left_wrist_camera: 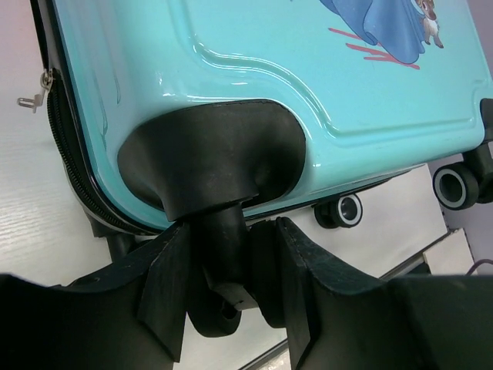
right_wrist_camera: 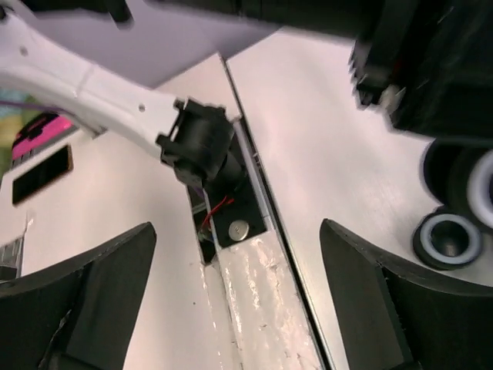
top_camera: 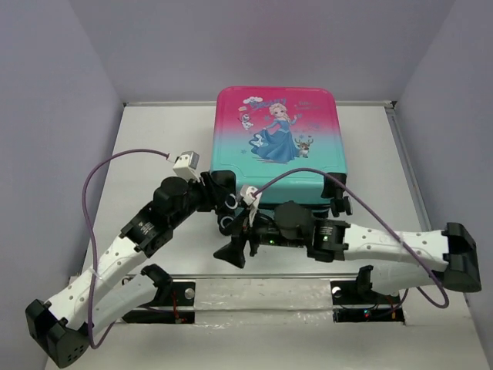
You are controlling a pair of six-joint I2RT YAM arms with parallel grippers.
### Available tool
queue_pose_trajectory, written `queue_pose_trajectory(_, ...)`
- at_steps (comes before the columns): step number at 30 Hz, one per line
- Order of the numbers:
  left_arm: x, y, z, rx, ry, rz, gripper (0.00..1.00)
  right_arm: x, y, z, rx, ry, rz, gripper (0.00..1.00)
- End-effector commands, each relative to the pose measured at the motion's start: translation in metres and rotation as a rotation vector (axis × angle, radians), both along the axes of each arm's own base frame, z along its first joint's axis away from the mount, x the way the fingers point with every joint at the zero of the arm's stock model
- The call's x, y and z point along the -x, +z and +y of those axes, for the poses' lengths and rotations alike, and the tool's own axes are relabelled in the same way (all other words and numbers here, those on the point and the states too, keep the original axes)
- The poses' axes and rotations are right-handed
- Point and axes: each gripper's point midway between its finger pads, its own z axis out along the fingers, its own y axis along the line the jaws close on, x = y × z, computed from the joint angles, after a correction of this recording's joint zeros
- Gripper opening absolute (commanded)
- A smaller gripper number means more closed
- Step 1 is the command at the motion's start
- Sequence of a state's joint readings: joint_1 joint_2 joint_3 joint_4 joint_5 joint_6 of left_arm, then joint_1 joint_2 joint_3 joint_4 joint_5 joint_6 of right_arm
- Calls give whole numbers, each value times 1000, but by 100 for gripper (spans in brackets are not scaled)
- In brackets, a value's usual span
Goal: Pack the luggage
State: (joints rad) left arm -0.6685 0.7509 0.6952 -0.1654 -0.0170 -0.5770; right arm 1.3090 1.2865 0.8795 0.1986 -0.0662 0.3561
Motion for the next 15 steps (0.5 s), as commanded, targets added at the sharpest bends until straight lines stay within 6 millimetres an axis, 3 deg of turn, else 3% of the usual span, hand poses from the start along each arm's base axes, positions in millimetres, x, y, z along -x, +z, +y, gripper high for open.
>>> queue_pose_trajectory(1,5,79,-32,189,-149,-240,6,-29,65,-34,1,-159,-45,93)
queue_pose_trajectory(2,5,77,-35,185,-165,-233,6,-48,77,-44,9,-244,-78,94)
queue_pose_trajectory(4,7,68,-38,182,-183,-209,6,-100,94,-83,53,-490,-141,96)
queue_pose_trajectory(5,9,67,-41,190,-205,-207,6,-149,107,-120,43,-650,-146,96)
queue_pose_trajectory(7,11,59,-44,192,-220,-192,6,-194,117,-170,21,-802,-136,96)
queue_pose_trajectory(8,12,58,-46,195,-233,-190,6,-237,116,-228,26,-984,-117,97)
queue_pose_trajectory(10,14,52,-48,192,-246,-178,6,-265,101,-265,53,-1057,-65,98)
queue_pose_trajectory(11,15,52,-49,195,-253,-179,6,-282,98,-305,59,-1162,-46,99)
queue_pose_trajectory(15,20,46,-53,188,-278,-175,6,-313,79,-351,108,-1246,-6,100)
